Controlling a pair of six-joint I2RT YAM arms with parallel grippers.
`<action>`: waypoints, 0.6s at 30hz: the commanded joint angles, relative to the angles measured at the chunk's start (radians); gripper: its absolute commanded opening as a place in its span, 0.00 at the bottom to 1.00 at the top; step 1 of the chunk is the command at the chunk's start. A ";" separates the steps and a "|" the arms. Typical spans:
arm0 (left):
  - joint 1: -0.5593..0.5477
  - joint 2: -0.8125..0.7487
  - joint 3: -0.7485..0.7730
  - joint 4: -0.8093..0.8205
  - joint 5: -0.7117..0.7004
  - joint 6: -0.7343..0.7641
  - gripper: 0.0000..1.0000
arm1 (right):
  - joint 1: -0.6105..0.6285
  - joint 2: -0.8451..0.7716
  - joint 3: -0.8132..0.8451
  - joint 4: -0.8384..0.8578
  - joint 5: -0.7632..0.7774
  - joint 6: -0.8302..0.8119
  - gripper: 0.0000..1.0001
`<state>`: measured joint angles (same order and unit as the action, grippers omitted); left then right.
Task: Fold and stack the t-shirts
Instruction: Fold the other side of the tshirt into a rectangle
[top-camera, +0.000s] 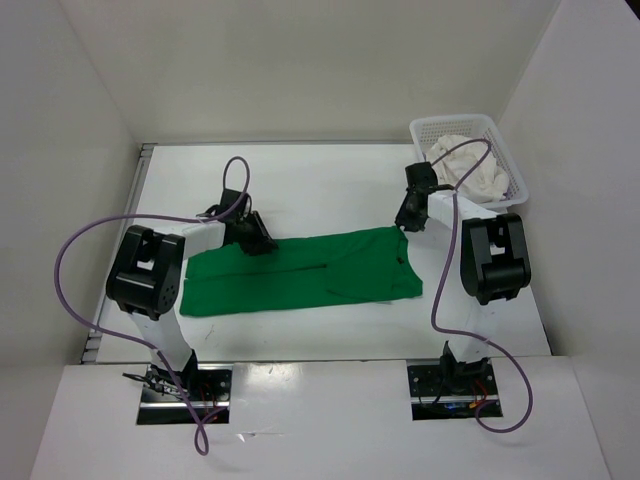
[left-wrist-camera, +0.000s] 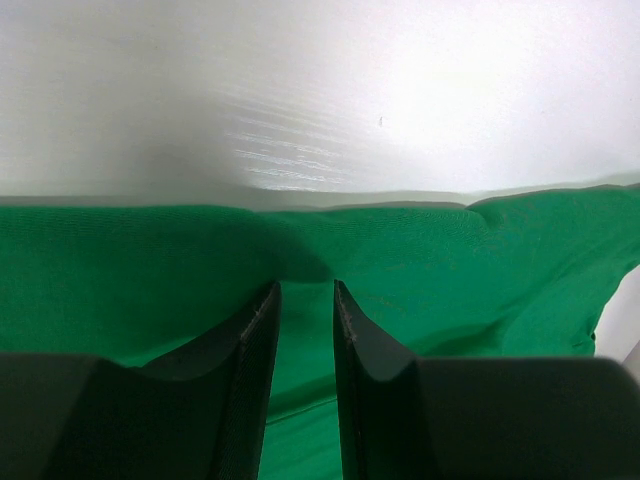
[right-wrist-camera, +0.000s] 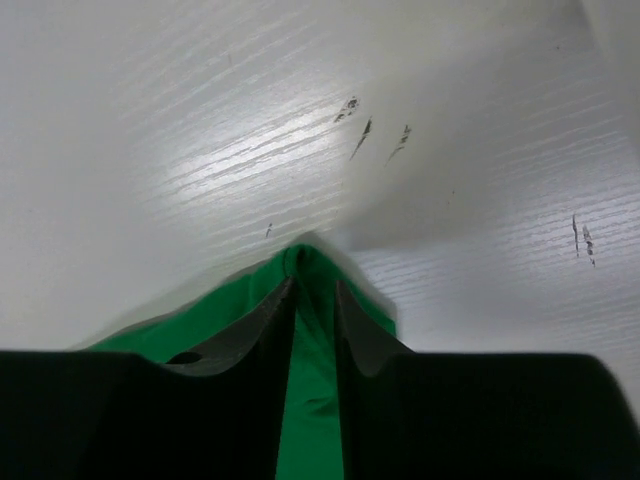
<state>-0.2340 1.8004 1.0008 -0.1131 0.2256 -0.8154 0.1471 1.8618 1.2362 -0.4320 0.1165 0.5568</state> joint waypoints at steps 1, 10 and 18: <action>0.012 -0.021 -0.022 0.001 -0.011 0.021 0.35 | 0.000 -0.003 0.012 0.081 -0.018 0.002 0.25; 0.030 -0.050 -0.031 -0.008 -0.011 0.021 0.35 | 0.000 -0.027 -0.007 0.104 -0.067 0.011 0.36; 0.048 -0.038 -0.031 -0.008 -0.020 0.021 0.35 | 0.000 0.013 -0.007 0.088 -0.055 0.022 0.27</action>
<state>-0.2047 1.7840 0.9833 -0.1120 0.2295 -0.8146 0.1467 1.8652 1.2343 -0.3809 0.0448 0.5686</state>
